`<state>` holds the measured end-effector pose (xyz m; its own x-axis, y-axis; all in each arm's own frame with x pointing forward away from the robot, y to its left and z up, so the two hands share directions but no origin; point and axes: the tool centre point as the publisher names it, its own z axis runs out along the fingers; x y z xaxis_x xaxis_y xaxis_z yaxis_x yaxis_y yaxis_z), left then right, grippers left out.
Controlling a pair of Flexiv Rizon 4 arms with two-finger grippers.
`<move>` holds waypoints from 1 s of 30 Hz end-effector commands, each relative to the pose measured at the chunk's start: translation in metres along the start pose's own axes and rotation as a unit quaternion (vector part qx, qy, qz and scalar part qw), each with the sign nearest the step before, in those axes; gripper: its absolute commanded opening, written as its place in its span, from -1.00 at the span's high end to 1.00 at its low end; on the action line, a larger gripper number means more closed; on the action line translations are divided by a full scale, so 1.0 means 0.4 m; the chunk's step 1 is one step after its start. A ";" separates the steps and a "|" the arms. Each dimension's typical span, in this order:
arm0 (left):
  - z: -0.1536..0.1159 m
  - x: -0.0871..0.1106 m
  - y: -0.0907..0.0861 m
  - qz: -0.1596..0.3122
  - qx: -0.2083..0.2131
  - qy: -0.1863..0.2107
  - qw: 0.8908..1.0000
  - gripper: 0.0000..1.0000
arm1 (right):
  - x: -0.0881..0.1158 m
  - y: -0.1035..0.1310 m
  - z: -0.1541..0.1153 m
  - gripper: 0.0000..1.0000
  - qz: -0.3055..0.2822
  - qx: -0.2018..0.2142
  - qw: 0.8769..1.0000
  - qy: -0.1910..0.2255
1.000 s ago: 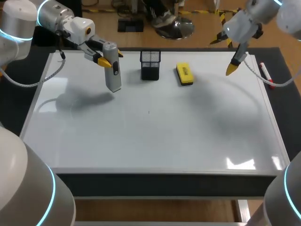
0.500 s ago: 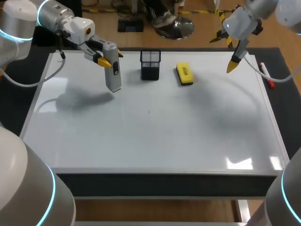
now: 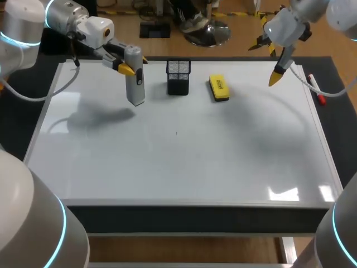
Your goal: Pick up the inspection probe, press it on each red-marked spot on the whiteboard one by one, put down the probe, pick up the eraser, and wipe off all the red marks.
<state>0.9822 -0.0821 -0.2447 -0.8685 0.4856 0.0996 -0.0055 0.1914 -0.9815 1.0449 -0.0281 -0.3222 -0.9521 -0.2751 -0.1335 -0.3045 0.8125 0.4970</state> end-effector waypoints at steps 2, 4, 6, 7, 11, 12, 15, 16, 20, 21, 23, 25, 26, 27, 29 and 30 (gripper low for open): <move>0.015 0.014 -0.053 -0.010 -0.008 -0.050 0.999 1.00 | -0.001 -0.001 -0.002 -1.00 0.000 0.002 1.000 0.002; 0.013 0.001 -0.070 -0.009 0.000 -0.068 0.998 1.00 | -0.001 -0.001 -0.002 -1.00 0.000 0.002 1.000 0.002; 0.015 -0.014 -0.093 -0.005 0.002 -0.085 0.996 1.00 | -0.001 -0.001 -0.002 -1.00 0.000 0.002 1.000 0.002; 0.016 -0.021 -0.104 -0.002 0.005 -0.091 0.996 1.00 | -0.001 -0.001 -0.002 -1.00 0.000 0.002 1.000 0.002; 0.024 -0.063 -0.145 0.002 -0.002 -0.123 0.992 1.00 | -0.001 -0.001 -0.002 -1.00 0.000 0.002 1.000 0.002; 0.025 -0.074 -0.155 0.003 0.000 -0.130 0.992 1.00 | -0.001 -0.001 -0.002 -1.00 0.000 0.002 1.000 0.002; 0.027 -0.105 -0.176 0.006 0.003 -0.150 0.989 1.00 | -0.001 -0.001 -0.002 -1.00 0.000 0.002 1.000 0.002; 0.028 -0.113 -0.183 0.008 0.003 -0.157 0.988 1.00 | -0.001 -0.001 -0.002 -1.00 0.000 0.002 1.000 0.002; 0.028 -0.147 -0.209 0.014 0.011 -0.180 0.983 1.00 | -0.001 -0.001 -0.002 -1.00 0.000 0.002 1.000 0.002; 0.030 -0.158 -0.214 0.013 0.013 -0.183 0.983 1.00 | -0.001 -0.001 -0.002 -1.00 0.000 0.002 1.000 0.002; 0.033 -0.176 -0.218 0.013 0.014 -0.193 0.981 1.00 | -0.001 -0.001 -0.002 -1.00 0.000 0.002 1.000 0.002; 0.040 -0.188 -0.223 0.012 0.020 -0.204 0.979 1.00 | -0.001 -0.001 -0.002 -1.00 0.000 0.002 1.000 0.002; 0.043 -0.192 -0.226 0.012 0.020 -0.211 0.977 1.00 | -0.001 -0.001 -0.002 -1.00 0.000 0.002 1.000 0.002; 0.047 -0.197 -0.227 0.010 0.022 -0.217 0.976 1.00 | -0.001 -0.001 -0.002 -1.00 0.000 0.002 1.000 0.002; 0.052 -0.208 -0.227 0.008 0.026 -0.228 0.973 1.00 | -0.001 -0.001 -0.002 -1.00 0.000 0.002 1.000 0.002; 0.054 -0.213 -0.227 0.006 0.027 -0.234 0.972 1.00 | -0.001 -0.001 -0.002 -1.00 0.000 0.002 1.000 0.002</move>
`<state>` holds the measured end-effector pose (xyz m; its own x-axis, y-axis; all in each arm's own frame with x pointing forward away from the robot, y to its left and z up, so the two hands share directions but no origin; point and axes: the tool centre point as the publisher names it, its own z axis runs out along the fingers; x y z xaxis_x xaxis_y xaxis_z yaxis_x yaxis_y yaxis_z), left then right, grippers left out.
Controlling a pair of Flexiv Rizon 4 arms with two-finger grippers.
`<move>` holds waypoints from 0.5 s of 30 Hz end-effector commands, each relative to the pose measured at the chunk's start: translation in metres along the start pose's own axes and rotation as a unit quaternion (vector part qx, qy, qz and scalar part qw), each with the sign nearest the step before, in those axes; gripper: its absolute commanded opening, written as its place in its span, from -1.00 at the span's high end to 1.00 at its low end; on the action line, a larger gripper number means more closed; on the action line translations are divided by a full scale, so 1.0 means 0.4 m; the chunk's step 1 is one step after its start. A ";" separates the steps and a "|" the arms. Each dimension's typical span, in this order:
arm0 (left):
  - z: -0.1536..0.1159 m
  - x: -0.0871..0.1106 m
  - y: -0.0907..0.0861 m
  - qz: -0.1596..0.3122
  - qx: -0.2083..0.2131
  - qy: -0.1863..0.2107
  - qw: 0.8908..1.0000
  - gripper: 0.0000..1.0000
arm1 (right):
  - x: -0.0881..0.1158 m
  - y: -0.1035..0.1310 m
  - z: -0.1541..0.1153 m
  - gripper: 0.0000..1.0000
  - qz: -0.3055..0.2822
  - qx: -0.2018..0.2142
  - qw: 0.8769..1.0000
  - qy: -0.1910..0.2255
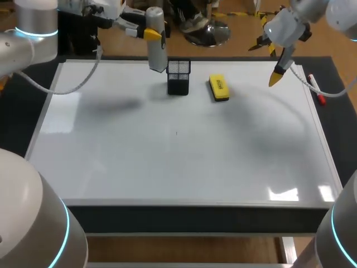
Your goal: Pick up the inspection probe, press it on each red-marked spot on the whiteboard one by one, put down the probe, pick up the eraser, and wipe off all the red marks.
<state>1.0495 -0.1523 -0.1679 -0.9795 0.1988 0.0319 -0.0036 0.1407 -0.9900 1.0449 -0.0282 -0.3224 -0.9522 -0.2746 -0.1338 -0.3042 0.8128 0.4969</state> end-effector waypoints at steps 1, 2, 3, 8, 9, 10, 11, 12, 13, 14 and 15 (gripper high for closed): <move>0.022 0.003 -0.003 -0.003 0.002 -0.084 0.996 1.00 | -0.002 0.000 -0.002 -1.00 -0.001 0.002 1.000 0.002; 0.027 -0.002 -0.002 -0.003 0.005 -0.091 0.996 1.00 | -0.002 0.000 -0.002 -1.00 -0.001 0.002 1.000 0.002; 0.031 -0.007 -0.002 -0.005 0.005 -0.100 0.995 1.00 | -0.002 0.000 -0.002 -1.00 -0.001 0.002 1.000 0.002; 0.043 -0.033 -0.003 -0.012 0.017 -0.128 0.992 1.00 | -0.002 0.000 -0.002 -1.00 -0.001 0.002 1.000 0.002; 0.045 -0.038 -0.005 -0.012 0.020 -0.133 0.991 1.00 | -0.002 0.000 -0.002 -1.00 -0.001 0.002 1.000 0.002; 0.047 -0.043 -0.007 -0.012 0.023 -0.136 0.990 1.00 | -0.002 0.000 -0.002 -1.00 -0.001 0.002 1.000 0.002; 0.048 -0.047 -0.008 -0.011 0.023 -0.137 0.990 1.00 | -0.002 0.000 -0.002 -1.00 -0.001 0.002 1.000 0.002; 0.055 -0.050 -0.010 -0.011 0.024 -0.140 0.990 1.00 | -0.002 0.000 -0.002 -1.00 -0.001 0.002 1.000 0.002; 0.061 -0.052 -0.011 -0.011 0.023 -0.142 0.990 1.00 | -0.002 0.000 -0.002 -1.00 -0.001 0.002 1.000 0.002; 0.067 -0.057 -0.010 -0.011 0.023 -0.142 0.990 1.00 | -0.002 0.000 -0.002 -1.00 -0.001 0.002 1.000 0.002; 0.071 -0.061 -0.009 -0.011 0.023 -0.142 0.990 1.00 | -0.002 0.000 -0.002 -1.00 -0.001 0.002 1.000 0.002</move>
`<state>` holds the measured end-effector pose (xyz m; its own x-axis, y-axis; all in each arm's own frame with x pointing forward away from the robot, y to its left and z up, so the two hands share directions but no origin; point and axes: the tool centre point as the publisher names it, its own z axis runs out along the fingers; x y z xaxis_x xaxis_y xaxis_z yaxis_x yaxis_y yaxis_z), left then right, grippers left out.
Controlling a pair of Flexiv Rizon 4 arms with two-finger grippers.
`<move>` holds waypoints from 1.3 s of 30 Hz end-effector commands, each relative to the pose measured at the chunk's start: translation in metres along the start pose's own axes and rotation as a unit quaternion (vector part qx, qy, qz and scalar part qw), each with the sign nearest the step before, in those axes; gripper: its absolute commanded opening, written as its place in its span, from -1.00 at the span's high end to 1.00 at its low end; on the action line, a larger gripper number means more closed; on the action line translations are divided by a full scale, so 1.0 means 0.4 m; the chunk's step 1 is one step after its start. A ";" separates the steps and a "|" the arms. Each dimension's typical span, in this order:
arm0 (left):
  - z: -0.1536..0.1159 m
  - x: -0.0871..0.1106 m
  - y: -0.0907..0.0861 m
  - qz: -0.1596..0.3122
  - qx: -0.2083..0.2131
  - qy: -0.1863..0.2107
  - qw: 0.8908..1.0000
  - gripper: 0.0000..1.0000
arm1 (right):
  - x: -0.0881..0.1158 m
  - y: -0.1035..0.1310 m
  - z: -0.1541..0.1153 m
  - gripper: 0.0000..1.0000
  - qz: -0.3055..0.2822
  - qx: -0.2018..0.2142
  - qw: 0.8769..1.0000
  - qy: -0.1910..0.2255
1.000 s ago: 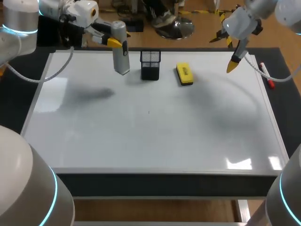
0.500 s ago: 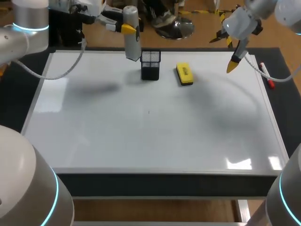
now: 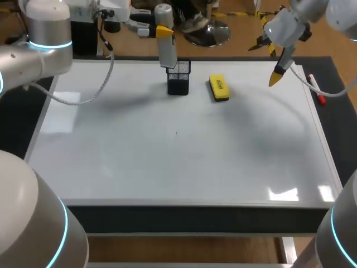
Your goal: Pick up the inspection probe, press it on each red-marked spot on the whiteboard one by one, put down the probe, pick up the eraser, and wipe off all the red marks.
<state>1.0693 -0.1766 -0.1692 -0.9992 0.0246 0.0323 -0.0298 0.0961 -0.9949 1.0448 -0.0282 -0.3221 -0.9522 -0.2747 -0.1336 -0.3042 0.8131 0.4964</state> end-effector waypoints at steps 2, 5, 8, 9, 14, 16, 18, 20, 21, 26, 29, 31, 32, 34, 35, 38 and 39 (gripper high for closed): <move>0.031 -0.002 0.001 0.001 0.000 -0.053 0.999 1.00 | -0.002 -0.001 -0.001 -1.00 -0.001 0.001 1.000 0.002; 0.037 -0.005 0.001 0.000 0.000 -0.056 0.998 1.00 | -0.002 -0.001 -0.001 -1.00 -0.001 0.001 1.000 0.002; 0.041 -0.010 0.005 -0.003 0.005 -0.064 0.998 1.00 | -0.002 -0.001 -0.001 -1.00 -0.001 0.001 1.000 0.002; 0.041 -0.012 0.007 -0.004 0.005 -0.067 0.998 1.00 | -0.002 -0.001 -0.001 -1.00 -0.001 0.001 1.000 0.002; 0.048 -0.012 0.015 -0.007 0.006 -0.069 0.998 1.00 | -0.002 -0.001 -0.001 -1.00 -0.001 0.001 1.000 0.002; 0.050 -0.011 0.017 -0.008 0.006 -0.070 0.998 1.00 | -0.002 -0.001 -0.001 -1.00 -0.001 0.001 1.000 0.002; 0.052 -0.011 0.019 -0.008 0.006 -0.071 0.997 1.00 | -0.002 -0.001 -0.001 -1.00 -0.001 0.001 1.000 0.002; 0.055 -0.011 0.023 -0.008 0.006 -0.076 0.997 1.00 | -0.002 -0.001 -0.001 -1.00 -0.001 0.001 1.000 0.002; 0.057 -0.011 0.026 -0.009 0.005 -0.077 0.997 1.00 | -0.002 -0.001 -0.001 -1.00 -0.001 0.001 1.000 0.002; 0.063 -0.018 0.036 -0.010 0.001 -0.082 0.997 1.00 | -0.002 -0.001 -0.001 -1.00 -0.001 0.001 1.000 0.002; 0.065 -0.021 0.041 -0.010 -0.001 -0.083 0.996 1.00 | -0.002 -0.001 -0.001 -1.00 -0.001 0.001 1.000 0.002; 0.069 -0.023 0.045 -0.009 -0.002 -0.085 0.996 1.00 | -0.002 -0.001 -0.001 -1.00 -0.001 0.001 1.000 0.002; 0.070 -0.026 0.047 -0.009 -0.003 -0.085 0.996 1.00 | -0.002 -0.001 -0.001 -1.00 -0.001 0.001 1.000 0.002; 0.072 -0.025 0.049 -0.010 -0.005 -0.084 0.996 1.00 | -0.002 -0.001 -0.001 -1.00 -0.001 0.001 1.000 0.002; 0.074 -0.026 0.052 -0.010 -0.006 -0.084 0.996 1.00 | -0.002 -0.001 -0.001 -1.00 -0.001 0.001 1.000 0.002; 0.076 -0.030 0.063 -0.011 -0.008 -0.084 0.996 1.00 | -0.002 -0.001 -0.001 -1.00 -0.001 0.001 1.000 0.002; 0.077 -0.031 0.066 -0.012 -0.009 -0.083 0.996 1.00 | -0.002 -0.001 -0.001 -1.00 -0.001 0.001 1.000 0.002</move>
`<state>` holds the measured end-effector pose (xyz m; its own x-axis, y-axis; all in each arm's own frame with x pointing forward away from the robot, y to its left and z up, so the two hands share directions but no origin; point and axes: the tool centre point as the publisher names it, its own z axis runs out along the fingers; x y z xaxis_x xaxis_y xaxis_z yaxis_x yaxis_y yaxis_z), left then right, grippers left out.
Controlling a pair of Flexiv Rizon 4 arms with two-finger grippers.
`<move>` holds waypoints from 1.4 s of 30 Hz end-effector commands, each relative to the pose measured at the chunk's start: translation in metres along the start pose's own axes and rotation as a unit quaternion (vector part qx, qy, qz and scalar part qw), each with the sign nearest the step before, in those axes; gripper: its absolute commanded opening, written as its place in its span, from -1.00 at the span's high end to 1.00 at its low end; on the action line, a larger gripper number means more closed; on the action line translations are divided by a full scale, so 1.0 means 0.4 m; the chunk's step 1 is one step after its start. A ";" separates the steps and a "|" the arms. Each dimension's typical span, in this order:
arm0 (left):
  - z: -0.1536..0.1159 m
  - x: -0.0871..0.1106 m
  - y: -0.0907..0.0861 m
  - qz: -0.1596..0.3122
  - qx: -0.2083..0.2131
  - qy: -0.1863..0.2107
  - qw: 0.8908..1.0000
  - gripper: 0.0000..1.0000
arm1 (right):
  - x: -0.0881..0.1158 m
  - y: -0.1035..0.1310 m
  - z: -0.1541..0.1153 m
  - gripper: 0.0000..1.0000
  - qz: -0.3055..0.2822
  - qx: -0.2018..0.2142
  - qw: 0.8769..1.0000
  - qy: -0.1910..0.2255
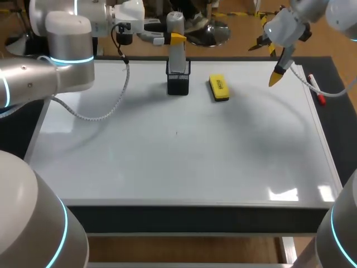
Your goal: Pick up the inspection probe, press it on each red-marked spot on the whiteboard one by one, put down the probe, pick up the eraser, and wipe off all the red marks.
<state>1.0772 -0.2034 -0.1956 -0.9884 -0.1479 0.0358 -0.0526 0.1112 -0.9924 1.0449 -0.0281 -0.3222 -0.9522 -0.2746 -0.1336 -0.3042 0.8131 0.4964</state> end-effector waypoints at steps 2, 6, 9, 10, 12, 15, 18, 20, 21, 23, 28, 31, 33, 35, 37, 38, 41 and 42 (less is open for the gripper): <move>0.008 -0.007 0.014 -0.002 -0.001 0.001 1.000 1.00 | -0.002 -0.001 -0.002 -1.00 -0.001 0.001 1.000 0.002; 0.011 -0.005 0.027 0.002 -0.001 -0.003 1.000 1.00 | -0.002 -0.001 -0.002 -1.00 -0.001 0.001 1.000 0.002; 0.012 -0.004 0.030 0.005 0.001 -0.006 1.000 1.00 | -0.002 -0.001 -0.002 -1.00 -0.001 0.001 1.000 0.002; 0.012 -0.004 0.030 0.009 0.002 -0.009 1.000 1.00 | -0.002 -0.001 -0.002 -1.00 -0.001 0.001 1.000 0.002; 0.015 -0.008 0.032 0.010 0.002 -0.009 1.000 1.00 | -0.002 -0.001 -0.002 -1.00 -0.001 0.001 1.000 0.002; 0.023 -0.018 0.044 0.013 -0.003 -0.011 1.000 1.00 | -0.002 -0.001 -0.002 -1.00 -0.001 0.001 1.000 0.002; 0.029 -0.026 0.063 0.011 -0.002 -0.010 1.000 1.00 | -0.002 -0.001 -0.002 -1.00 -0.001 0.001 1.000 0.002; 0.033 -0.030 0.075 0.008 -0.002 -0.010 1.000 1.00 | -0.002 -0.001 -0.002 -1.00 -0.001 0.001 1.000 0.002; 0.036 -0.033 0.080 0.007 -0.003 -0.010 1.000 1.00 | -0.002 -0.001 -0.002 -1.00 -0.001 0.001 1.000 0.002; 0.040 -0.034 0.087 0.007 -0.003 -0.008 1.000 1.00 | -0.002 -0.001 -0.002 -1.00 -0.001 0.001 1.000 0.002; 0.049 -0.041 0.106 0.006 -0.004 -0.004 1.000 1.00 | -0.002 -0.001 -0.002 -1.00 -0.001 0.001 1.000 0.002; 0.051 -0.045 0.112 0.004 -0.006 -0.005 1.000 1.00 | -0.002 -0.001 -0.002 -1.00 -0.001 0.001 1.000 0.002; 0.050 -0.044 0.117 -0.002 -0.008 -0.004 1.000 1.00 | -0.002 -0.001 -0.002 -1.00 -0.001 0.001 1.000 0.002; 0.049 -0.042 0.121 -0.003 -0.009 -0.003 1.000 1.00 | -0.002 -0.001 -0.002 -1.00 -0.001 0.001 1.000 0.002; 0.047 -0.041 0.127 -0.003 -0.012 -0.003 1.000 1.00 | -0.002 -0.001 -0.002 -1.00 -0.001 0.001 1.000 0.002; 0.046 -0.040 0.130 -0.003 -0.013 -0.003 1.000 1.00 | -0.002 -0.001 -0.002 -1.00 -0.001 0.001 1.000 0.002; 0.043 -0.043 0.143 -0.009 -0.013 -0.004 1.000 1.00 | -0.002 -0.001 -0.002 -1.00 -0.001 0.001 1.000 0.002; 0.042 -0.043 0.145 -0.009 -0.013 -0.005 1.000 1.00 | -0.002 -0.001 -0.002 -1.00 -0.001 0.001 1.000 0.002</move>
<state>1.0927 -0.2117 -0.2548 -0.9853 -0.1621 0.0533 -0.0760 0.1372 -0.9876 1.0449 -0.0281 -0.3223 -0.9522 -0.2746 -0.1336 -0.3041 0.8130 0.4965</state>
